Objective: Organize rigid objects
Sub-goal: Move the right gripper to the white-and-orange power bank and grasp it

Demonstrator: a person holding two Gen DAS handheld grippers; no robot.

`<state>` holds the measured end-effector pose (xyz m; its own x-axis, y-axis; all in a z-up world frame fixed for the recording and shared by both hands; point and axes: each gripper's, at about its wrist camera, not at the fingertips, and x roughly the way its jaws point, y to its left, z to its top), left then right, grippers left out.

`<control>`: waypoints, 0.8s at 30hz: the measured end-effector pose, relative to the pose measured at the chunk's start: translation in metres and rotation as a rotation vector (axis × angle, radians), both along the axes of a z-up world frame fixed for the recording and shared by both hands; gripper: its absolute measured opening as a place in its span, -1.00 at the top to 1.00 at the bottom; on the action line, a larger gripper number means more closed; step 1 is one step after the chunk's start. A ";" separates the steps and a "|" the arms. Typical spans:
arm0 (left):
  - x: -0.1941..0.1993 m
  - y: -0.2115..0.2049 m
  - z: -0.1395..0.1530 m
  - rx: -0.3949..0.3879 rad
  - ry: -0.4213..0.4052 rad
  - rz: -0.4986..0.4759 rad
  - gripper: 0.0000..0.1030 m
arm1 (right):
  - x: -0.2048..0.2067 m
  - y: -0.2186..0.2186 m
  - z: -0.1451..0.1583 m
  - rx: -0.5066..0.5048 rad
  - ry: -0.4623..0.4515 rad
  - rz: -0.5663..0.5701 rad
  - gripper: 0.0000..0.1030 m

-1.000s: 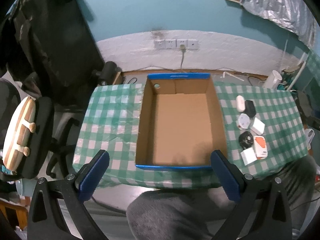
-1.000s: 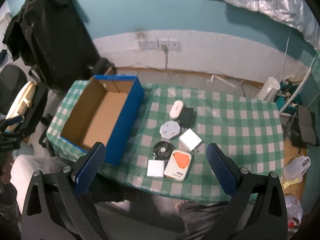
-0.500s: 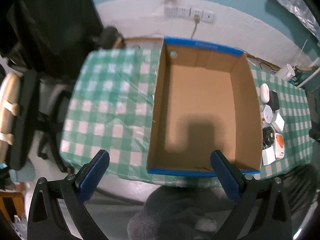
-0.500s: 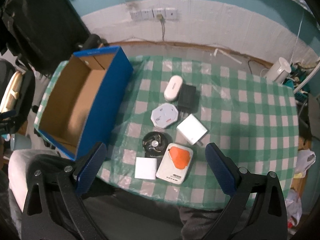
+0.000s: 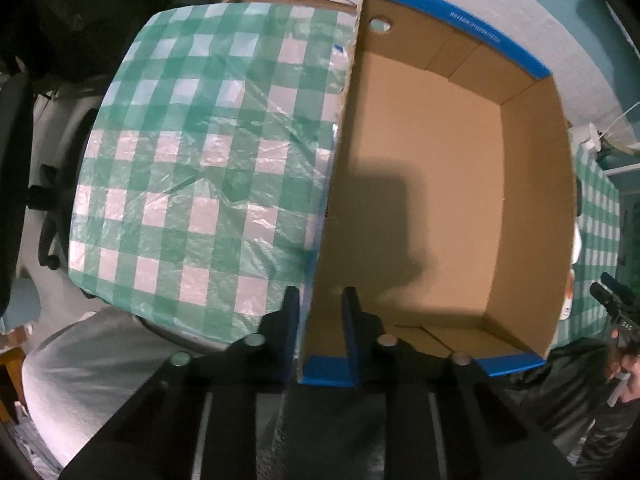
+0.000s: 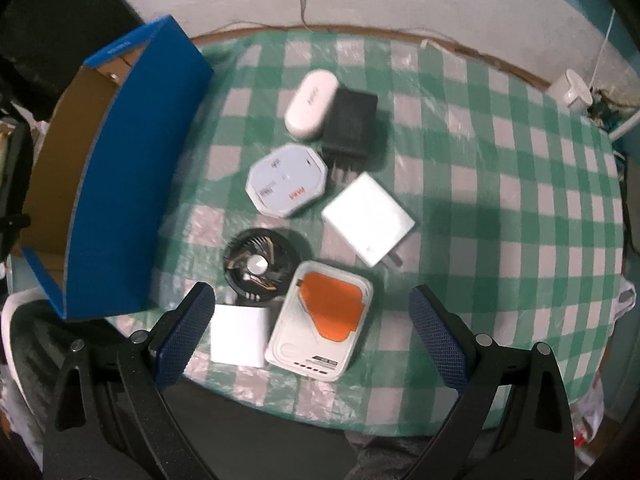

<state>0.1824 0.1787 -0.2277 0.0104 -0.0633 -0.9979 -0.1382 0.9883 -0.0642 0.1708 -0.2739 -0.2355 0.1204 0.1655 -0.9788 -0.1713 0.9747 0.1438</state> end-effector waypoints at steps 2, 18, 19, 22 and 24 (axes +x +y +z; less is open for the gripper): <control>0.000 -0.001 -0.003 0.006 0.005 -0.006 0.74 | -0.001 -0.002 -0.004 -0.007 0.005 -0.006 -0.90; 0.005 -0.009 -0.007 0.062 0.035 -0.052 0.80 | 0.003 -0.015 -0.056 -0.015 0.172 -0.110 -0.71; 0.004 -0.010 -0.007 0.061 0.034 -0.051 0.80 | 0.004 -0.013 -0.059 -0.009 0.179 -0.110 -0.70; 0.005 -0.012 -0.007 0.059 0.041 -0.053 0.80 | 0.006 -0.010 -0.068 -0.017 0.203 -0.119 -0.60; 0.005 -0.011 -0.008 0.061 0.046 -0.057 0.80 | 0.008 -0.009 -0.073 -0.023 0.219 -0.119 -0.49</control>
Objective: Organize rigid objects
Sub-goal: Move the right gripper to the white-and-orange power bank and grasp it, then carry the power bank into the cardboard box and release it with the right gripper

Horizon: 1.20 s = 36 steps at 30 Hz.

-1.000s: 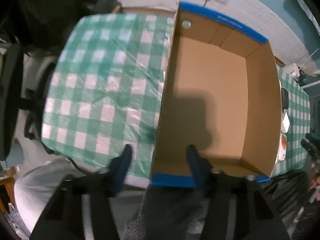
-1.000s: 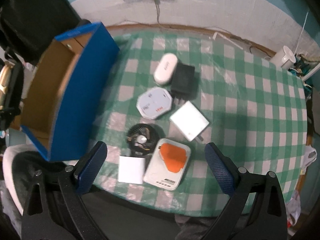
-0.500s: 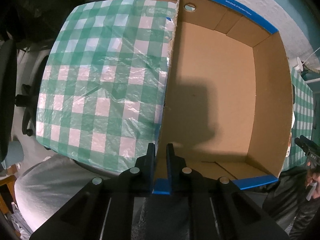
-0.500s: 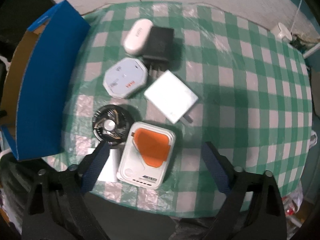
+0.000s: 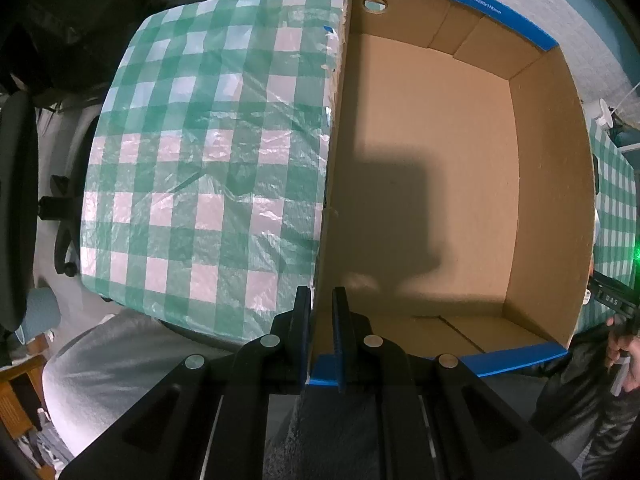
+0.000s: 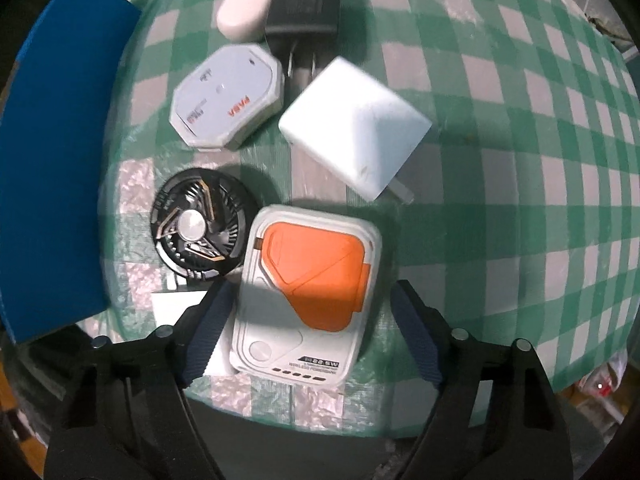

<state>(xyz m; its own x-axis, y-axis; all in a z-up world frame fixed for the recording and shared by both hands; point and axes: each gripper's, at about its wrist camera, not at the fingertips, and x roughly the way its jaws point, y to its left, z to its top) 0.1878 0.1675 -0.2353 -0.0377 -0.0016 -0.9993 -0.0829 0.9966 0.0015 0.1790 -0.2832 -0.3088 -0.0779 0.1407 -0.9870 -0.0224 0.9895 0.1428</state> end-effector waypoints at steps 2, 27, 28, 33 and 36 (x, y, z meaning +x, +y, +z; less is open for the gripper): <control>-0.001 -0.001 0.000 0.003 -0.003 -0.006 0.80 | 0.001 -0.001 -0.004 0.012 0.009 0.011 -0.42; -0.006 -0.003 -0.001 -0.008 -0.009 -0.035 0.80 | -0.019 -0.001 0.002 -0.048 -0.082 0.118 -0.24; -0.006 -0.003 -0.001 -0.008 -0.009 -0.035 0.80 | -0.021 -0.001 0.006 -0.042 -0.082 0.118 -0.24; -0.008 -0.004 -0.002 -0.005 -0.008 -0.040 0.80 | -0.021 0.004 0.024 -0.019 -0.110 0.127 -0.24; -0.008 -0.005 -0.002 -0.005 -0.006 -0.043 0.80 | -0.017 0.014 0.040 -0.008 -0.122 0.137 -0.24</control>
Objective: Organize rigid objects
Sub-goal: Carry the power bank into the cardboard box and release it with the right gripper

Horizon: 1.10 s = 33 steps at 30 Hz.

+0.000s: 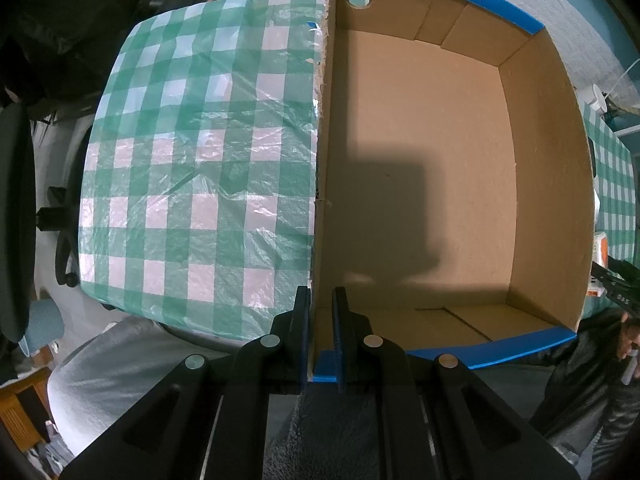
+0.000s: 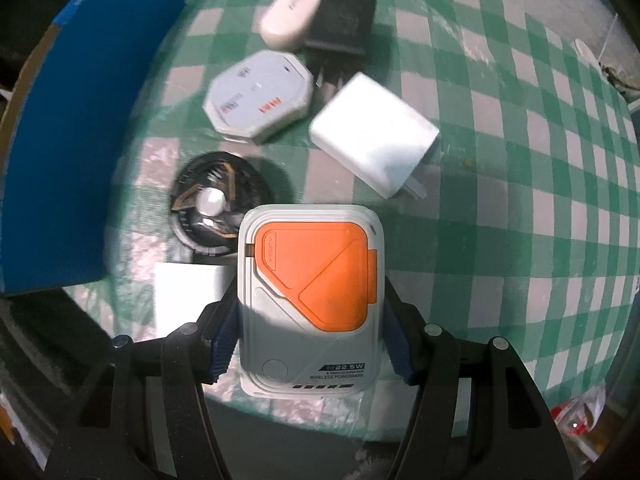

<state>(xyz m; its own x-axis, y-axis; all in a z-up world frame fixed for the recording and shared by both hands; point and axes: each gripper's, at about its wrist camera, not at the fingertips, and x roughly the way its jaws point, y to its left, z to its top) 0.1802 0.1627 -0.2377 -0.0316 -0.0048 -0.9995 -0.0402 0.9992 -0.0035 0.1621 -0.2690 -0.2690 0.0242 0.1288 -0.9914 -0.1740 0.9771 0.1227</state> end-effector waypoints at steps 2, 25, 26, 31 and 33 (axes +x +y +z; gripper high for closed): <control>0.000 0.000 0.000 -0.001 0.000 0.000 0.80 | 0.003 0.007 0.012 0.007 -0.012 0.009 -0.24; -0.005 0.001 0.001 -0.004 0.002 -0.011 0.80 | 0.016 0.141 0.095 0.110 -0.108 0.247 -0.24; -0.006 0.001 0.001 -0.004 0.004 -0.014 0.80 | 0.018 0.150 0.095 0.115 -0.108 0.258 -0.24; -0.012 0.002 0.001 0.011 0.011 -0.022 0.80 | 0.024 0.185 0.101 0.151 -0.101 0.289 -0.24; -0.015 0.003 0.000 0.014 0.015 -0.025 0.80 | 0.025 0.196 0.100 0.164 -0.098 0.303 -0.24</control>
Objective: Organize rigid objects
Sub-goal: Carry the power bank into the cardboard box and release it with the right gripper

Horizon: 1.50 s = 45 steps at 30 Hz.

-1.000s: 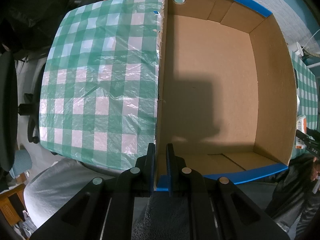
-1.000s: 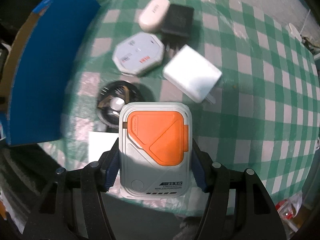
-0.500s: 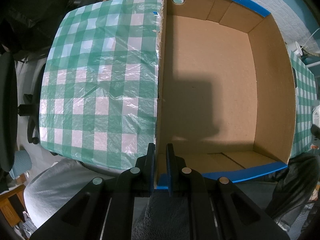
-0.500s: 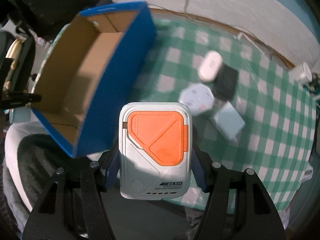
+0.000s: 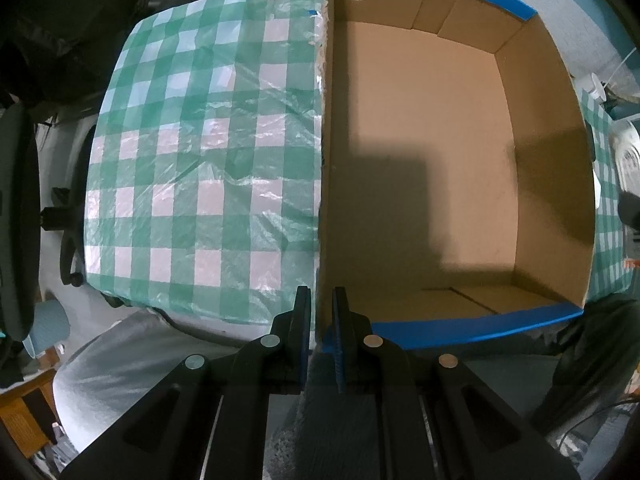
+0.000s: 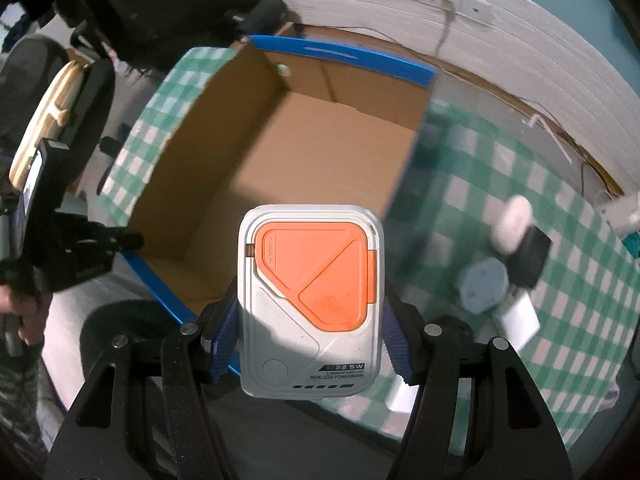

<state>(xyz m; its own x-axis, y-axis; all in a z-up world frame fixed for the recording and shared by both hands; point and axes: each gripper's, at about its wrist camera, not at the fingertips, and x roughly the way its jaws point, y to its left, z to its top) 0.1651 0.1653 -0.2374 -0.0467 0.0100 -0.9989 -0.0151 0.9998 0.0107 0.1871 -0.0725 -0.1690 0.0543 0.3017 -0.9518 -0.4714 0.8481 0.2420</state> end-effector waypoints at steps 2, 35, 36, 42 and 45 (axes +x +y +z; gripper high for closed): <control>-0.002 0.002 0.000 0.001 0.003 0.003 0.80 | 0.001 0.011 -0.004 0.015 0.012 0.018 -0.24; -0.007 0.000 -0.005 0.010 0.016 -0.018 0.78 | -0.001 0.001 -0.021 0.022 -0.003 0.024 -0.25; -0.008 -0.001 -0.005 0.011 0.015 -0.018 0.78 | -0.002 -0.001 -0.019 0.022 -0.010 0.020 -0.27; -0.009 -0.003 -0.001 0.022 0.011 -0.025 0.78 | -0.004 -0.028 -0.003 0.056 -0.030 -0.025 -0.28; -0.010 -0.004 -0.001 0.023 0.008 -0.026 0.78 | -0.005 -0.046 0.000 0.044 -0.035 -0.046 -0.30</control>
<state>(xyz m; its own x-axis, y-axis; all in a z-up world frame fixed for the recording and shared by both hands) 0.1549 0.1611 -0.2385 -0.0544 0.0345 -0.9979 0.0113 0.9994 0.0339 0.1820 -0.1184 -0.1692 0.1019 0.3398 -0.9349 -0.4408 0.8580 0.2638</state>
